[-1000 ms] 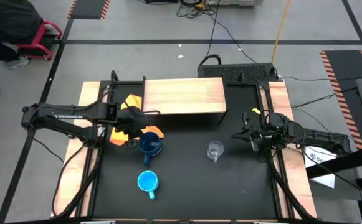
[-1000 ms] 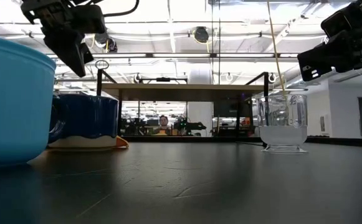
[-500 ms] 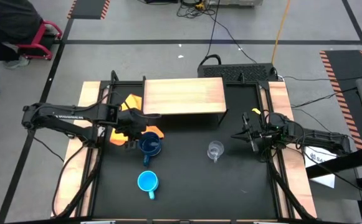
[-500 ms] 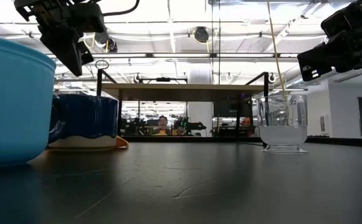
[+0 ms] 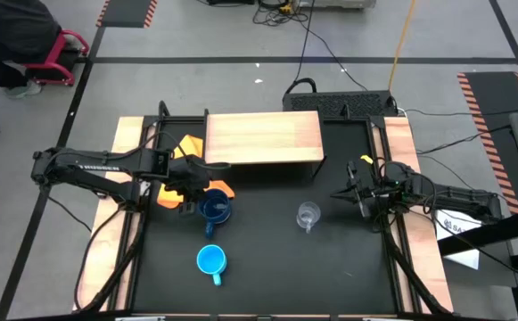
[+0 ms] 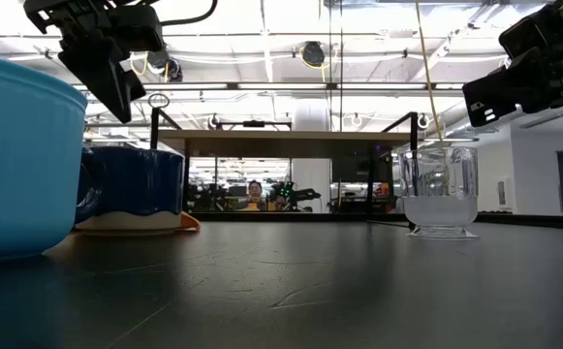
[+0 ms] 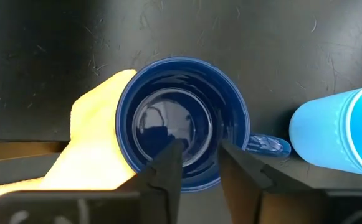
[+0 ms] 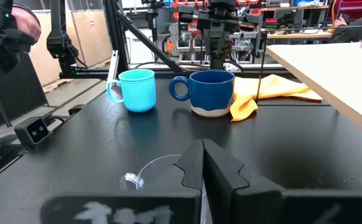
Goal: Stack small to large cups/mugs on shelf
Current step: Put the dark blue mug on the shelf
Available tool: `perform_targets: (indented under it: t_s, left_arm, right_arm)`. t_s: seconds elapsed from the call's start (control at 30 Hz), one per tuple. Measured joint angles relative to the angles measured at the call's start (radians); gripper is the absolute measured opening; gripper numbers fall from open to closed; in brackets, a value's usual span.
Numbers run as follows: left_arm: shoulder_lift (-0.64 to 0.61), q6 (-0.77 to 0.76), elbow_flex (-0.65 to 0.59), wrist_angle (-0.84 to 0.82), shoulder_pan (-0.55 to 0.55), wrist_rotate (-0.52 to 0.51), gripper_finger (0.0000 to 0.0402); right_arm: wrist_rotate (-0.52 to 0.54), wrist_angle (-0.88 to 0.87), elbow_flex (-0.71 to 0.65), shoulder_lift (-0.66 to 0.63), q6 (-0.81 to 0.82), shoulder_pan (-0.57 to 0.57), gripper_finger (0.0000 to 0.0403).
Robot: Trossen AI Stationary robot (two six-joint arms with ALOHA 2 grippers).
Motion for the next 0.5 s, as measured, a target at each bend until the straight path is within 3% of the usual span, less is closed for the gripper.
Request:
perform_targets:
  t_s: [0.27, 0.5]
  left_arm:
    - [0.022, 0.027, 0.0, 0.039, 0.033, -0.023, 0.0196]
    - [0.058, 0.08, 0.0, 0.1, 0.091, 0.01, 0.0239]
  right_arm:
    - [0.0, 0.0, 0.0, 0.0, -0.005, 0.0, 0.0]
    - [0.0, -0.002, 0.0, 0.004, -0.006, 0.0, 0.0]
